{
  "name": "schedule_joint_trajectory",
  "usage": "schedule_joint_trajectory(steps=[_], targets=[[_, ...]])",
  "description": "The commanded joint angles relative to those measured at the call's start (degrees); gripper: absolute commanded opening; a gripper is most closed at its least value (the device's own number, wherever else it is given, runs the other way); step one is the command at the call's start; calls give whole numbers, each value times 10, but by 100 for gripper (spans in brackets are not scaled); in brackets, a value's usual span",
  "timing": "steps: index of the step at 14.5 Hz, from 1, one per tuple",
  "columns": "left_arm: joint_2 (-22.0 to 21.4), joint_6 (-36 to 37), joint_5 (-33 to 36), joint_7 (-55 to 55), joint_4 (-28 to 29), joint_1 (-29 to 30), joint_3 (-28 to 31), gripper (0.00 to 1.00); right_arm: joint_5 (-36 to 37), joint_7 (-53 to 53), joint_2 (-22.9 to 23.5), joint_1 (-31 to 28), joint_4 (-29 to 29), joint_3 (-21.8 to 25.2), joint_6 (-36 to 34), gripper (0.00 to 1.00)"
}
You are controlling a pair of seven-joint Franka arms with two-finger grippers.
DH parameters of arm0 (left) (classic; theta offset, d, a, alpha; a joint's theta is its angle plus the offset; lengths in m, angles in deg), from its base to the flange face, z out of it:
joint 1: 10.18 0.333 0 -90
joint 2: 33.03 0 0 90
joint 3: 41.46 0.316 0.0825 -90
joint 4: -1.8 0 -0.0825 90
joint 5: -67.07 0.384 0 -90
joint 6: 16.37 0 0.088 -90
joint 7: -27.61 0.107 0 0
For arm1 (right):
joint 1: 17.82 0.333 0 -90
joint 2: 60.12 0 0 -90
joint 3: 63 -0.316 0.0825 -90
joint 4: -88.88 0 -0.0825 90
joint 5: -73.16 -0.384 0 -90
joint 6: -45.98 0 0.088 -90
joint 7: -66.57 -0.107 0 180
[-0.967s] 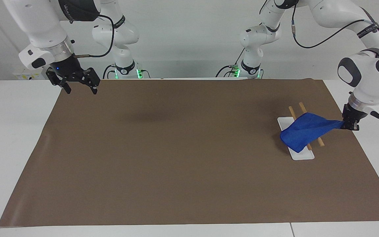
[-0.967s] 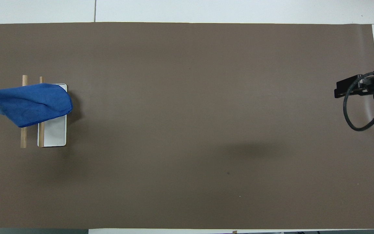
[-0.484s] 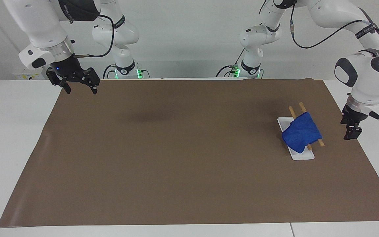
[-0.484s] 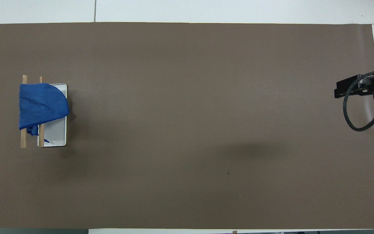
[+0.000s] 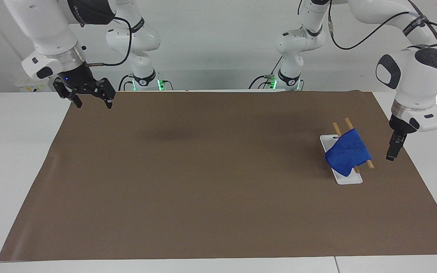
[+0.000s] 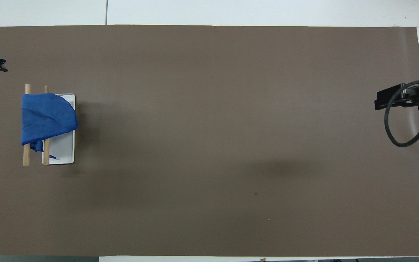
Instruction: Right arm passes towel to left arm to hang
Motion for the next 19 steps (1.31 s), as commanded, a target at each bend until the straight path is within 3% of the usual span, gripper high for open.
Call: schedule_joint_trajectory(steps=[1,6,11,19], targets=[[-16,23,-29,98,8,-32,-2,100,7,6,-14,-4,-17,-4,7,100],[-24,49,-88,192,12,-88,-2,100,16,6,-18,-4,-24,-4,5,100],[-46,128,-118,250,7,-119,-3,100,16,6,-18,-4,-24,-4,8,100],[-71,230,-139,304,-41,-96,6,100,16,6,-18,-4,-25,-4,11,100]])
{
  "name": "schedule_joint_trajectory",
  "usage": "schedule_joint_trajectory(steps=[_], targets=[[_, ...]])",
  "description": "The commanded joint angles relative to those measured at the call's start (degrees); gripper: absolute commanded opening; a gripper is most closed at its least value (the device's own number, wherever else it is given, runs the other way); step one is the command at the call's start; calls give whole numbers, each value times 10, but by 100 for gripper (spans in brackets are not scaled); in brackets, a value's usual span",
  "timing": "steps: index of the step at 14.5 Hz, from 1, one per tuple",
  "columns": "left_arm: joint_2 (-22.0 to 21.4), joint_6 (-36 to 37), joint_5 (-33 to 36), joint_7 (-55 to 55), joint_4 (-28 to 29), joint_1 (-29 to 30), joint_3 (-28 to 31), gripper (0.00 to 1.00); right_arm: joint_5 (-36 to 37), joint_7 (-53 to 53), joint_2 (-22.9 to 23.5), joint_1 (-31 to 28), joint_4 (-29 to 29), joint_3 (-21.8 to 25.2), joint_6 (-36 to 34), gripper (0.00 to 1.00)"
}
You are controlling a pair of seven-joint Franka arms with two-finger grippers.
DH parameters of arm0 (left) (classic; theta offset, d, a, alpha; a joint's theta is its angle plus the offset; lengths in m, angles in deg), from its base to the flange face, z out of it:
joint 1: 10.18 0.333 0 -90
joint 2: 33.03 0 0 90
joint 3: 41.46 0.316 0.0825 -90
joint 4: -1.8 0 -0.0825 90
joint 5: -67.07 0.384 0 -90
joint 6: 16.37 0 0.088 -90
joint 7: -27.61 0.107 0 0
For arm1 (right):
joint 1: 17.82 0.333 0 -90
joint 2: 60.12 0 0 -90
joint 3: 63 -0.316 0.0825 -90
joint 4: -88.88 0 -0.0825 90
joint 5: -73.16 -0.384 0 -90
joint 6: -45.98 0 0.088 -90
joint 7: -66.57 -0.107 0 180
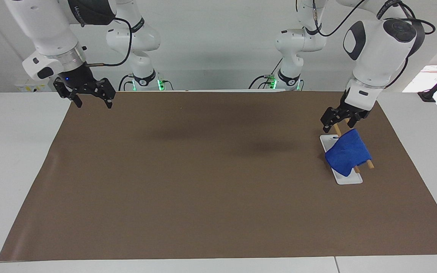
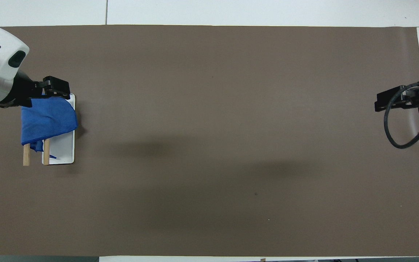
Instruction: Right arm passes towel to left arm to hang
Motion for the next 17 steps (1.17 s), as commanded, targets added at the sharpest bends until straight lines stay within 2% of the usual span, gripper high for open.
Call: schedule_joint_trajectory(steps=[1,5,17], targets=[[-11,35,-12,40,-8,29,5,100,13,6,-14,-4,-17,-4,11,100],[-31,54,-12,73,-1,49,9,100,13,6,-14,-4,-17,-4,10,100],[-33,51,-12,74,1,51,12,100,13,6,-14,-4,-17,-4,11,100]])
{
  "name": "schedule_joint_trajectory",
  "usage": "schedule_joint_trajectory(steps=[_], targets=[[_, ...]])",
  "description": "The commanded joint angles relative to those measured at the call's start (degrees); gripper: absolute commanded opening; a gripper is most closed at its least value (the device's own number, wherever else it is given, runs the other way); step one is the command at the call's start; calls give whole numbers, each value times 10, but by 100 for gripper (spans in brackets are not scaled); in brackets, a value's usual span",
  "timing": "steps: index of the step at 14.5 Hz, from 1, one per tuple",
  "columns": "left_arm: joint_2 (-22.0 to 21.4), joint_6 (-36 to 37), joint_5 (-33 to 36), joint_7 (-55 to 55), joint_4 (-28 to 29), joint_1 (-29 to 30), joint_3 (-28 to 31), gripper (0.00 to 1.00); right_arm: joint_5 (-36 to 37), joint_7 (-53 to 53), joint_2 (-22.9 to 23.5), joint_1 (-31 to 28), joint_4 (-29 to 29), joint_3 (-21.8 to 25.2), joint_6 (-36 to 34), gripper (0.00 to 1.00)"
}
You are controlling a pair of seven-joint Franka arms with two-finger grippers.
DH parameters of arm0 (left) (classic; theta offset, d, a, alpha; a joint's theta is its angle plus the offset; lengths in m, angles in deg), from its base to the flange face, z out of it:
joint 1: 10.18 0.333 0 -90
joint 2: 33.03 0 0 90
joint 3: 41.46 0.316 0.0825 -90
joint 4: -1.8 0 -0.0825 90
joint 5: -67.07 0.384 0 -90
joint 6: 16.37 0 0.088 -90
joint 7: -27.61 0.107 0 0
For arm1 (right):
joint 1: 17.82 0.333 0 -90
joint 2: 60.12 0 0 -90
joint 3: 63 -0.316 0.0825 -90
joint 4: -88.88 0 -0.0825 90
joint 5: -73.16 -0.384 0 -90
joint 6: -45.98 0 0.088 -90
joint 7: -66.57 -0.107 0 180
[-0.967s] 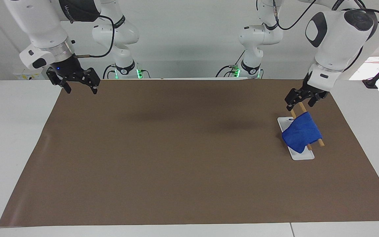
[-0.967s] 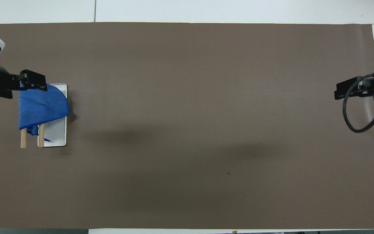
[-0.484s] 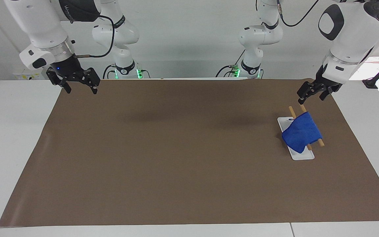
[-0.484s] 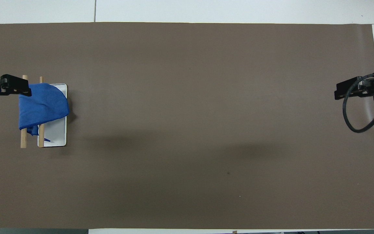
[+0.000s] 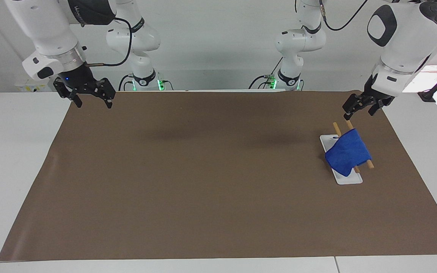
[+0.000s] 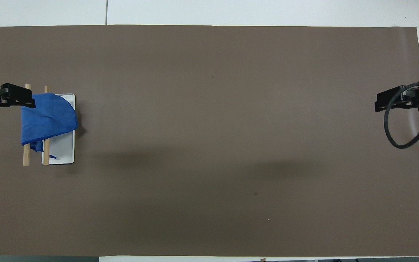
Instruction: Right arm passes towel to left arm to hang
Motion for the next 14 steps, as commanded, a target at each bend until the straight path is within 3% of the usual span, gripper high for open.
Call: schedule_joint_trajectory(steps=[1,6,14], targets=[[-10,3,-9,15,6,0,4,100,13,6,-14,-4,-18,-4,11,100],[-11,13,-8,76,4,3,5,100,13,6,-14,-4,-18,-4,11,100],[-19,29,-5,81,0,9,3,100,13,6,-14,-4,-18,-4,10,100]])
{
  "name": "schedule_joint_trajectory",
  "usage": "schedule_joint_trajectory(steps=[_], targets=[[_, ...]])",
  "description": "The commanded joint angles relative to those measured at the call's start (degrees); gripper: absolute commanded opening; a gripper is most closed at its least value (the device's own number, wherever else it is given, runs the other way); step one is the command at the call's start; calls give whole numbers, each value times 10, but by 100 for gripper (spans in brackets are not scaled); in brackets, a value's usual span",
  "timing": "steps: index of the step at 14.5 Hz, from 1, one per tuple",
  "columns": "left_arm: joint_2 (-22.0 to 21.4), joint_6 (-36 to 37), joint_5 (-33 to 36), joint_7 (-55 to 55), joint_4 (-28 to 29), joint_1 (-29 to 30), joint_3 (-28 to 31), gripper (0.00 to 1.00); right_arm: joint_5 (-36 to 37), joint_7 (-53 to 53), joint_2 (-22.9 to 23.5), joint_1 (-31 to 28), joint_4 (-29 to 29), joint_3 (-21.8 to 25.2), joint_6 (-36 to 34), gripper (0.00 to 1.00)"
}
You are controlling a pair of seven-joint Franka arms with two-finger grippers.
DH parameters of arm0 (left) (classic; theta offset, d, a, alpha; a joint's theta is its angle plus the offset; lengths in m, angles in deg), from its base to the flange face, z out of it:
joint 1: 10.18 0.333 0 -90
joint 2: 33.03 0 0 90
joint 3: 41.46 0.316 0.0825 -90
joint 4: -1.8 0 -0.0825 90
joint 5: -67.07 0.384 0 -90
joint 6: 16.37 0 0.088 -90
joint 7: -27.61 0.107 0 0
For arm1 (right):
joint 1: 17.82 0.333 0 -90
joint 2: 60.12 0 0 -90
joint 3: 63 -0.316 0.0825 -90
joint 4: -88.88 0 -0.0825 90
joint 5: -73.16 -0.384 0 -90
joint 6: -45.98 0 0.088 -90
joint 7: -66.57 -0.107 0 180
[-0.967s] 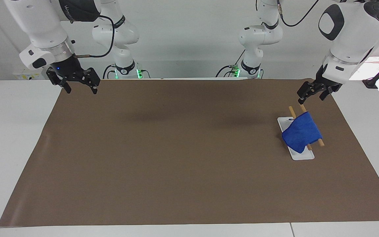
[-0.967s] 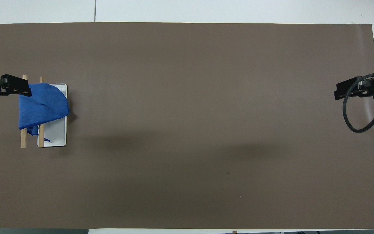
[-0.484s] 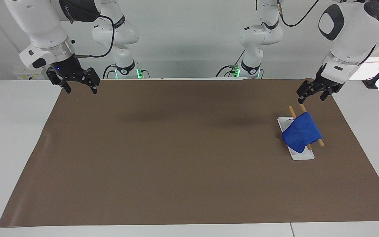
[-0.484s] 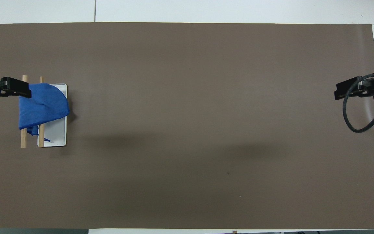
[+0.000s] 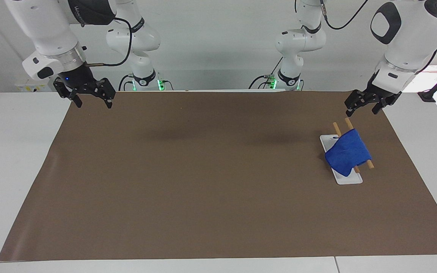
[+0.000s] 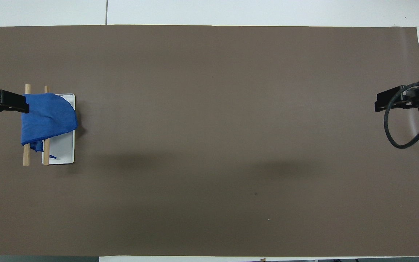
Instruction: Right arm passes towel to left arm to hang
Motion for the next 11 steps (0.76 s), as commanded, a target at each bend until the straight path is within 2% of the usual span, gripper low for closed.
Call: schedule_joint_trajectory(steps=[1,11], targets=[[-11,14,-5,11,1,1,1,100,13,6,-14,-4,-18,-4,10,100],[-16,7,-5,5,6,-4,0,100,3,11,-13,-8,-13,-3,-2,100]])
